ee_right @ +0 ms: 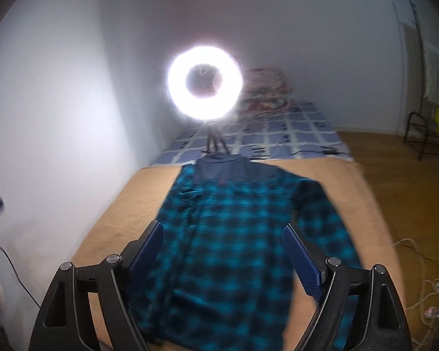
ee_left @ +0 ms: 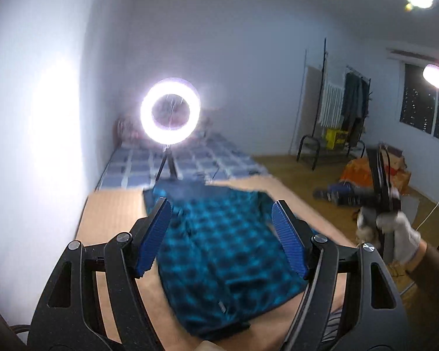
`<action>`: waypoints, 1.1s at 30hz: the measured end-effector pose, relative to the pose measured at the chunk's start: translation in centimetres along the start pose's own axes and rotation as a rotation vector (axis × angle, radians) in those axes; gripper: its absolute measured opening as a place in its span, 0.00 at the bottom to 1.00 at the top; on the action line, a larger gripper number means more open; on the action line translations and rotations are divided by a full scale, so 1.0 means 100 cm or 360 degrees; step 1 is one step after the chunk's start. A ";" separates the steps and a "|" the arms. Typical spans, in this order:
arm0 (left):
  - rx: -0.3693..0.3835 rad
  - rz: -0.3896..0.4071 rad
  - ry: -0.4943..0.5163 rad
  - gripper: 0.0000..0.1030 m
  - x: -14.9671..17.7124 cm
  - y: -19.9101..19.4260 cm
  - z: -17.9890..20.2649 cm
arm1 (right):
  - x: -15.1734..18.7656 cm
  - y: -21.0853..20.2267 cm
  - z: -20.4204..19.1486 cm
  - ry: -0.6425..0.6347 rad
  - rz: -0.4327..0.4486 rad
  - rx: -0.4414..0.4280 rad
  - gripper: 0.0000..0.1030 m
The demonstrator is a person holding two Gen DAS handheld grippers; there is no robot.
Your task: Fold large clothes
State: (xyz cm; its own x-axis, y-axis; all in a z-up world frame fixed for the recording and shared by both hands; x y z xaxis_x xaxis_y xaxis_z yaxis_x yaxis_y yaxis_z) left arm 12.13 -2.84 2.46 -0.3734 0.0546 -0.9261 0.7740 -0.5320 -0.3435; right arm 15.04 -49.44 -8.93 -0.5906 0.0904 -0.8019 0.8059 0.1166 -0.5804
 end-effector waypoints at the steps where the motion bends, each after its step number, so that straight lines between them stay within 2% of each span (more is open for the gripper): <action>1: 0.0009 0.0024 0.0007 0.71 -0.010 -0.005 0.003 | 0.002 -0.008 0.010 0.0002 0.0006 0.0031 0.84; 6: 0.0079 0.0097 0.0070 0.71 -0.048 -0.016 0.024 | 0.016 -0.038 0.060 0.0039 -0.0010 0.0157 0.83; 11: 0.0113 0.0014 0.0104 0.72 -0.039 -0.001 0.032 | 0.042 -0.043 0.112 0.0117 -0.0089 0.0258 0.82; 16: 0.0142 -0.0127 0.0070 0.71 0.001 0.028 0.037 | 0.079 -0.024 0.159 0.0233 -0.0210 0.0300 0.80; 26: 0.0263 -0.0490 -0.0076 0.71 0.113 0.115 0.039 | 0.174 0.023 0.257 0.0590 -0.0477 0.0495 0.78; 30: 0.0303 -0.0609 -0.0136 0.71 0.152 0.142 0.039 | 0.210 0.035 0.298 0.0876 -0.0504 0.0478 0.76; 33: 0.0328 -0.0669 -0.0196 0.71 0.175 0.157 0.040 | 0.226 0.042 0.319 0.1004 -0.0486 0.0420 0.74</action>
State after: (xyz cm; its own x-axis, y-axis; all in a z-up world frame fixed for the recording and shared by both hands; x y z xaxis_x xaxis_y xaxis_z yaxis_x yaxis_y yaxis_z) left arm 15.72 -13.58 -18.57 -0.6996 0.2068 -0.6840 0.4301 -0.6425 -0.6342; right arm 6.39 -78.48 -33.98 -0.6371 0.6512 -0.4125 0.5386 -0.0067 -0.8425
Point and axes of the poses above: each gripper's, at about its wrist camera, not at the fingertips, and y roughly the way its jaws point, z to its right, x to its underside, the point moved 5 cm from there along y, roughly the way its jaws point, and after that the axes turned 6 degrees about x, right-handed, at the moved point
